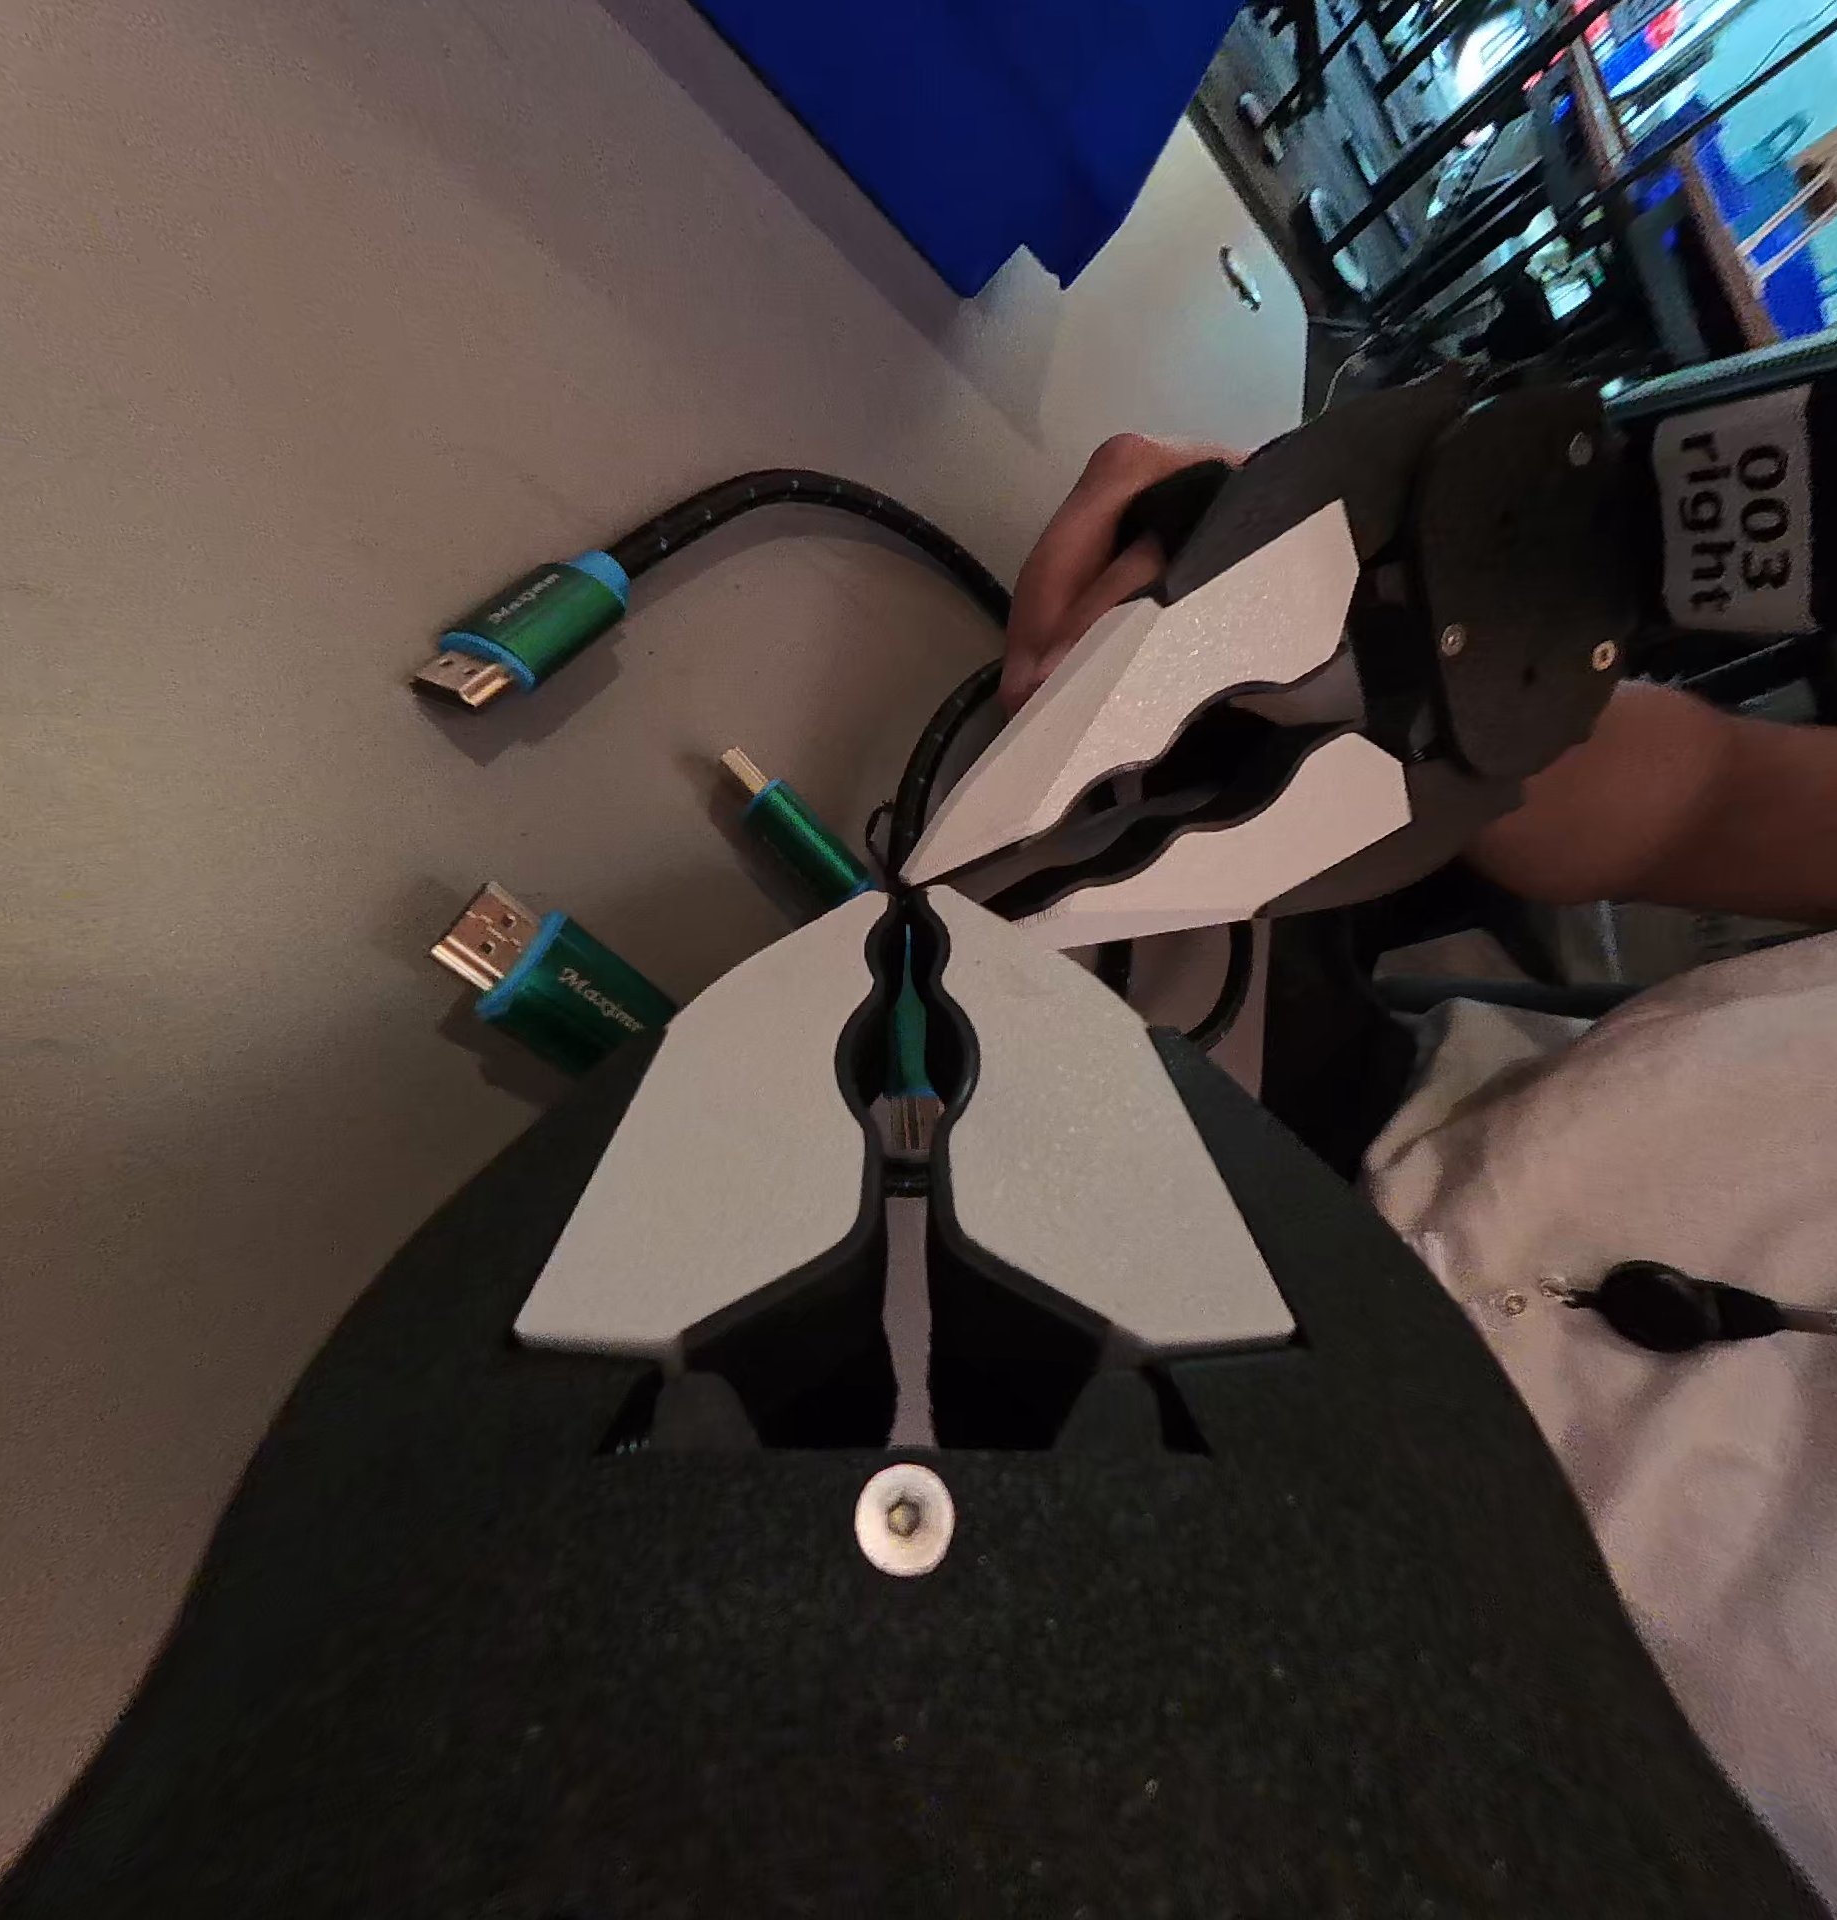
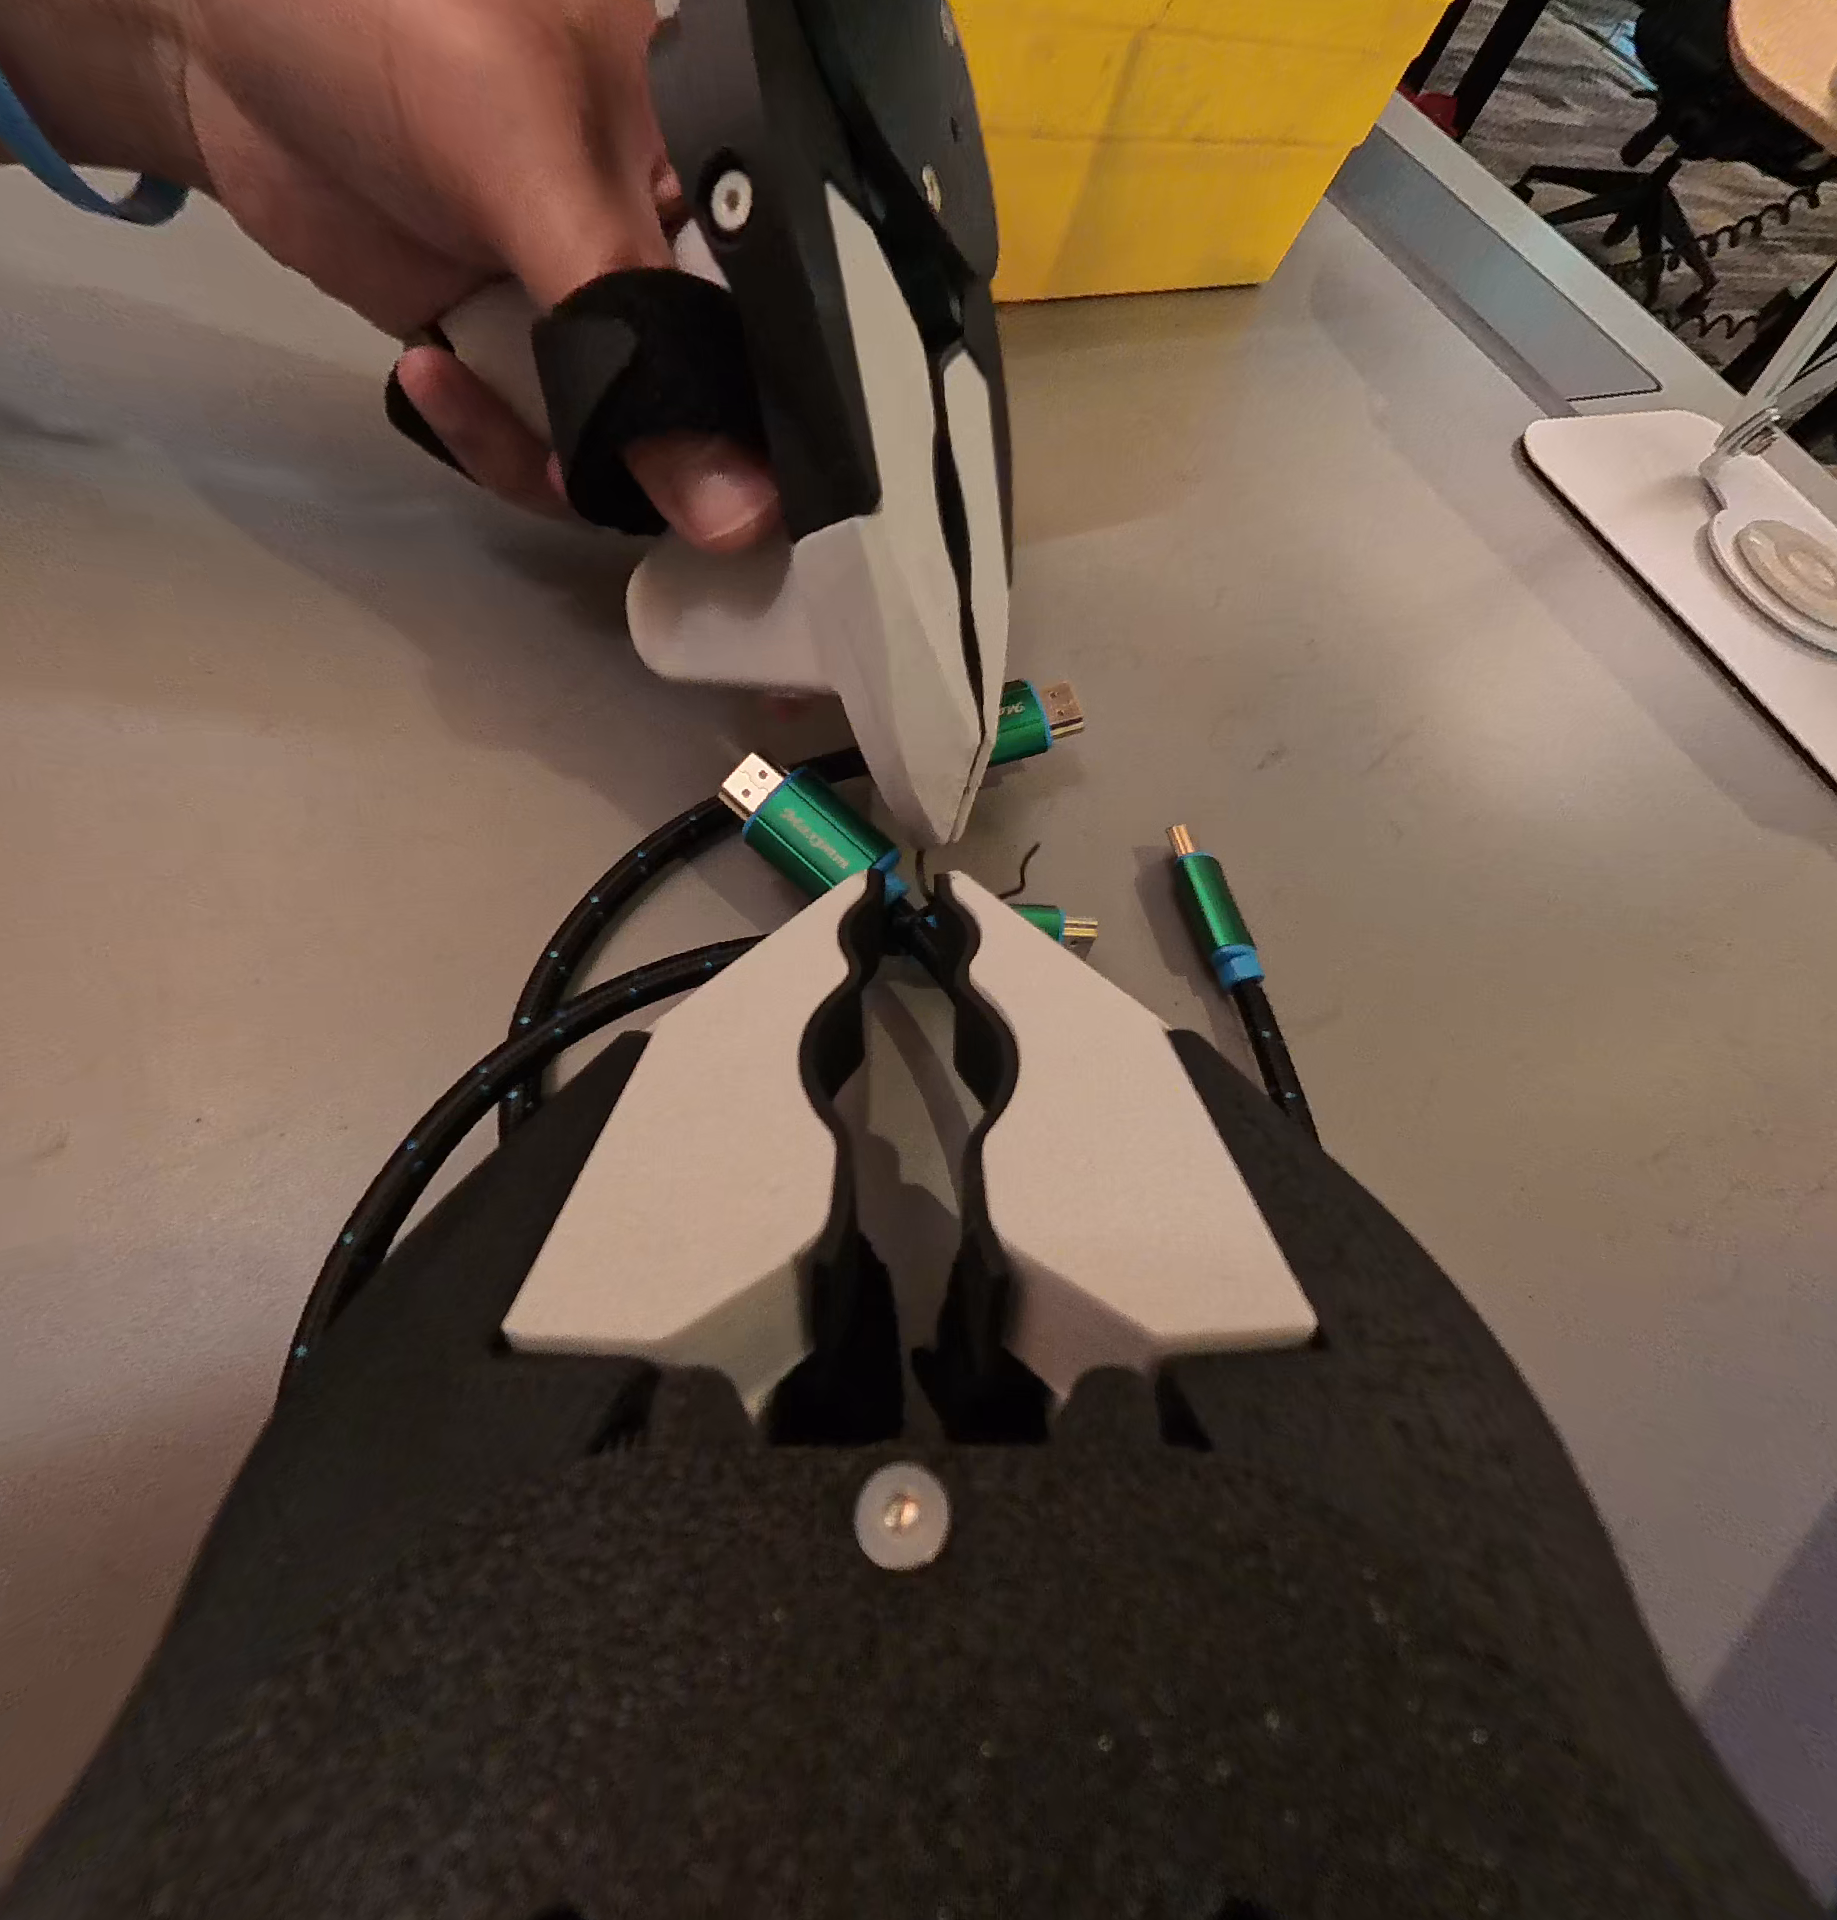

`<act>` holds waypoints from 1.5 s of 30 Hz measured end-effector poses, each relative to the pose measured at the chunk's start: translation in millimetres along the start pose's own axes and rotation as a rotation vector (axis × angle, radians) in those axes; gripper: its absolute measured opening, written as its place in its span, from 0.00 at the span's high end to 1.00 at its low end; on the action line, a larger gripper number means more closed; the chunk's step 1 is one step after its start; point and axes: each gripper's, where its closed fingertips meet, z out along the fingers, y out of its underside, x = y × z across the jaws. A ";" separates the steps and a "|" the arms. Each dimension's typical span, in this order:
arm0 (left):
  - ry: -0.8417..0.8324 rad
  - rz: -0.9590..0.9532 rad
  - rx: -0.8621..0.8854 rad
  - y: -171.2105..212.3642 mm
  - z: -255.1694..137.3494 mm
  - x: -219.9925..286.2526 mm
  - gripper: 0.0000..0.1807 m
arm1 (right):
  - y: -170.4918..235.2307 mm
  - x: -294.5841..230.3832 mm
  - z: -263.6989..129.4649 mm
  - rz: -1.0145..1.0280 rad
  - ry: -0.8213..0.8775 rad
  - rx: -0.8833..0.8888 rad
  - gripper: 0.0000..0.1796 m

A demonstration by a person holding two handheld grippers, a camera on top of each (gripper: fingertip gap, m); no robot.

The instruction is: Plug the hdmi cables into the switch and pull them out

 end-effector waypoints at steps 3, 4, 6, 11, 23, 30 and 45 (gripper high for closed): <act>0.036 -0.013 0.007 -0.9 1.3 5.1 1.00 | -1.5 1.4 -0.1 -0.008 0.017 0.009 0.95; 0.037 -0.009 0.005 -0.7 2.1 6.3 1.00 | -1.4 1.5 0.1 -0.013 0.021 0.007 0.96; 0.027 -0.001 0.001 -0.7 2.8 6.2 1.00 | -0.5 1.1 0.5 -0.029 0.027 0.001 1.00; 0.030 0.023 0.084 -13.3 -6.5 6.4 0.97 | 0.0 -3.6 0.3 -0.038 -0.010 0.000 1.00; -0.036 0.164 0.041 -7.1 5.8 2.5 0.87 | -2.2 -13.2 -4.3 -0.030 -0.108 0.038 1.00; -0.049 0.204 0.031 -4.9 9.8 -0.5 0.91 | -1.5 -15.7 -3.7 -0.048 -0.112 0.033 1.00; -0.067 0.299 -0.071 12.1 -7.3 0.0 1.00 | 0.4 -9.2 -3.9 0.008 -0.104 0.022 1.00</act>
